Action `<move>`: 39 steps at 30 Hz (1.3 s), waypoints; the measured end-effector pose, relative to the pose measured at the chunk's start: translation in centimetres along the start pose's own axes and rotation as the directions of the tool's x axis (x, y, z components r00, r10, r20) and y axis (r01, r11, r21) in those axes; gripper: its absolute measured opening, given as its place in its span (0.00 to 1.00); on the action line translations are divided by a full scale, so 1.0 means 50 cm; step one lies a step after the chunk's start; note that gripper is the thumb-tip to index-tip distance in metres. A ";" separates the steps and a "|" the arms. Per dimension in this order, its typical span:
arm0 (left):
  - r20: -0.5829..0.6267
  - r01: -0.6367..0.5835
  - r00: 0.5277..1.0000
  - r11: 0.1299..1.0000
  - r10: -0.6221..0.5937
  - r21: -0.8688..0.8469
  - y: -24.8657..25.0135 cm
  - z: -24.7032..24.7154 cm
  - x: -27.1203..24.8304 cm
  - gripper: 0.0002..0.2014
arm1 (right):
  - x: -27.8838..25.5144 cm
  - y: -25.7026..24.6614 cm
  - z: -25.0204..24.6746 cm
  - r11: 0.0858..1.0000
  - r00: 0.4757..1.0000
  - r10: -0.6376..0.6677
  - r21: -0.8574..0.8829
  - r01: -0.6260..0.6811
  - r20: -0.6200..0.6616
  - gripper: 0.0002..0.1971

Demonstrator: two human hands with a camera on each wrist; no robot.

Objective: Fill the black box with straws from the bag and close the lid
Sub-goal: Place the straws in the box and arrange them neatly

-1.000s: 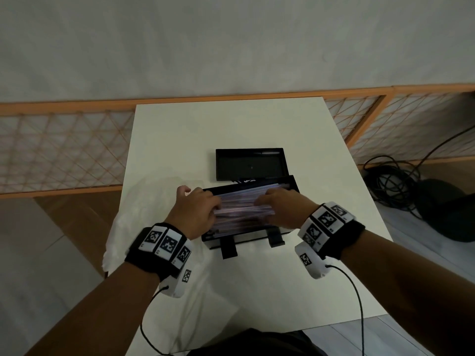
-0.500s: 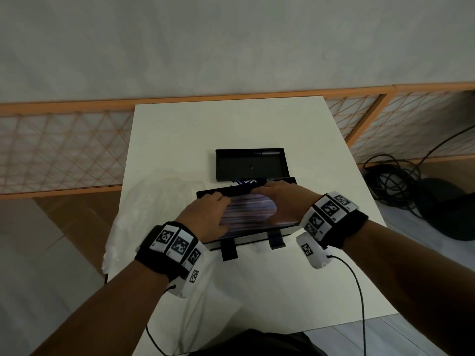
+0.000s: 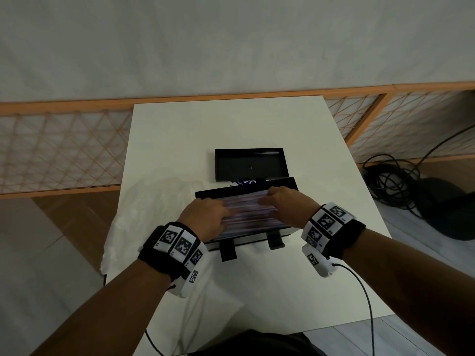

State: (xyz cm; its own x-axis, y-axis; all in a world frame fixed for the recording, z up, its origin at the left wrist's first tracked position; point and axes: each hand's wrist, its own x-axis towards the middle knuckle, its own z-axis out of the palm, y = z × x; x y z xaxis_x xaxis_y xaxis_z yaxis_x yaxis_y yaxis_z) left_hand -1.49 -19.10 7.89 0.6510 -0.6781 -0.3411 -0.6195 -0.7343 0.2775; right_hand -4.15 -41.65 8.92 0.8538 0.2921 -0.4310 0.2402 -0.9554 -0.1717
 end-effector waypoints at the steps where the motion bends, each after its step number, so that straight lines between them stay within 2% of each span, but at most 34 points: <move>1: 0.001 0.002 1.000 1.000 -0.002 0.009 0.001 -0.002 -0.001 0.19 | 0.000 -0.001 0.000 1.000 1.000 -0.002 0.001 0.002 0.008 0.22; 6: -0.071 0.025 0.997 0.998 -0.029 -0.066 0.004 -0.008 -0.008 0.16 | -0.019 0.007 -0.013 0.998 0.998 0.030 0.057 -0.027 -0.059 0.21; 9: -0.019 0.055 0.998 0.998 -0.056 -0.038 0.011 -0.005 -0.016 0.12 | -0.022 0.000 0.002 0.995 0.997 0.071 0.072 -0.071 0.004 0.16; 11: 0.005 0.067 0.998 0.997 -0.067 -0.035 0.013 -0.004 -0.018 0.11 | -0.024 -0.003 0.017 0.992 0.994 0.094 0.078 -0.098 0.053 0.17; 15: 0.023 0.077 0.997 0.995 -0.076 -0.057 0.011 -0.002 -0.019 0.09 | -0.032 0.001 0.024 0.990 0.994 0.104 0.091 -0.108 0.043 0.17; 21: -0.042 0.069 0.996 0.983 -0.077 -0.169 0.006 0.007 -0.022 0.13 | -0.034 0.004 0.014 0.985 0.993 0.097 0.152 -0.086 -0.062 0.15; 25: -0.138 0.052 0.987 0.974 -0.083 -0.219 0.007 0.014 -0.018 0.22 | -0.031 0.003 0.025 0.994 0.984 0.042 0.110 -0.023 -0.173 0.22; 28: -0.172 0.058 0.981 0.980 -0.091 -0.189 0.006 0.019 -0.014 0.27 | -0.022 -0.002 0.035 0.997 0.990 0.030 0.071 -0.021 -0.136 0.23; 31: -0.122 0.060 0.990 0.991 -0.075 -0.118 0.004 0.024 -0.010 0.22 | -0.022 0.001 0.039 0.998 0.989 0.019 0.066 -0.010 -0.148 0.22; 34: -0.146 0.061 0.987 0.994 -0.074 -0.091 0.006 0.026 -0.010 0.18 | -0.021 0.007 0.037 0.998 0.982 0.043 0.053 -0.034 -0.184 0.22; 39: -0.153 0.073 0.984 0.994 -0.086 -0.085 0.010 0.023 -0.010 0.16 | -0.014 0.010 0.033 0.999 0.989 0.048 0.005 -0.048 -0.141 0.21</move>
State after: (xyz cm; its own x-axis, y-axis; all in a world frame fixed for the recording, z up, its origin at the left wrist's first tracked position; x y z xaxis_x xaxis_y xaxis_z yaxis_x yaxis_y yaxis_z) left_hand -2.63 -19.10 7.16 0.7611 -0.6094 -0.2220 -0.5306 -0.7819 0.3273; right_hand -5.38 -42.26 7.68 0.9210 0.2365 -0.3097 0.1964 -0.9681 -0.1553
